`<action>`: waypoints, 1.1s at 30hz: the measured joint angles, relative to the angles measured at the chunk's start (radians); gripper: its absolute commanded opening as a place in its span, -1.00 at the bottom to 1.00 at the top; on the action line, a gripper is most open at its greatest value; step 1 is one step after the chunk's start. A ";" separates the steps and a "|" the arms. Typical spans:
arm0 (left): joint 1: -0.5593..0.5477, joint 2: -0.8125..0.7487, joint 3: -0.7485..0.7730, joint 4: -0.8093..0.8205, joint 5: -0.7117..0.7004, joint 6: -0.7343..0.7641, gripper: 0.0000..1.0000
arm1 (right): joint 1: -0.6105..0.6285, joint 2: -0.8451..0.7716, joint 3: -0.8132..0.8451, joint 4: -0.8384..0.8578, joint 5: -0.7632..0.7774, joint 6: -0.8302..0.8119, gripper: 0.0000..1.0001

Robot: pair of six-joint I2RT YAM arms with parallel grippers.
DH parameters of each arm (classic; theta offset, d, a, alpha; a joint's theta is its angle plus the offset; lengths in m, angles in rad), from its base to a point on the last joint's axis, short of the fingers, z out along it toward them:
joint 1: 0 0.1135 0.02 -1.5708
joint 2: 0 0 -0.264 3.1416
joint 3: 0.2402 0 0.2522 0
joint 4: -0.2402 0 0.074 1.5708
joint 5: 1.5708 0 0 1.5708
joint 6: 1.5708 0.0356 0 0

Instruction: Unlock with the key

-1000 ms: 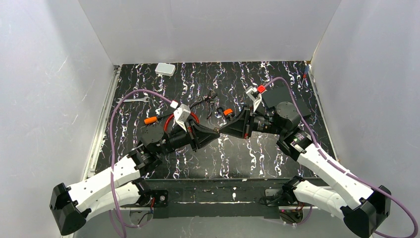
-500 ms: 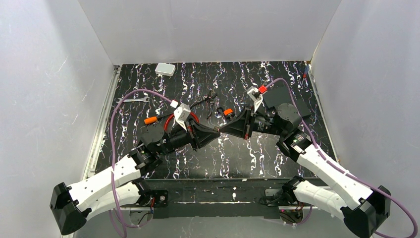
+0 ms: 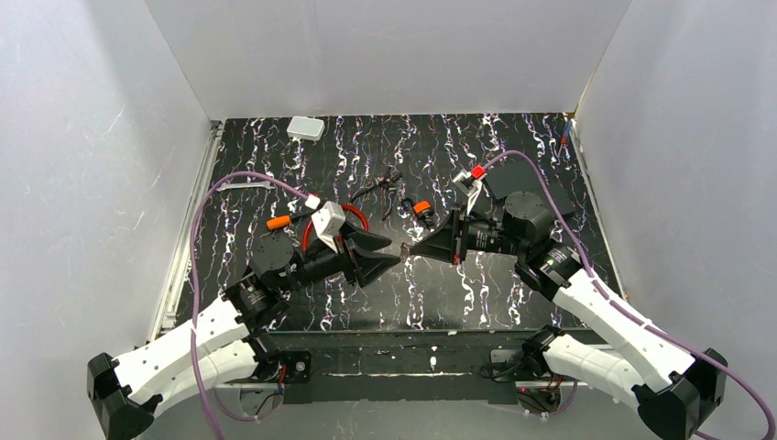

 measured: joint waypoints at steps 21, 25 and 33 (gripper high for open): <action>0.000 0.048 -0.036 0.067 0.118 0.029 -0.31 | 0.000 -0.029 0.011 -0.023 -0.035 0.045 -0.97; 0.001 0.073 -0.037 0.084 0.120 0.011 -0.47 | 0.000 -0.032 0.011 -0.023 -0.040 0.047 -0.97; 0.004 0.080 -0.036 0.112 0.124 -0.013 -0.85 | 0.000 -0.032 0.012 -0.023 -0.038 0.046 -0.97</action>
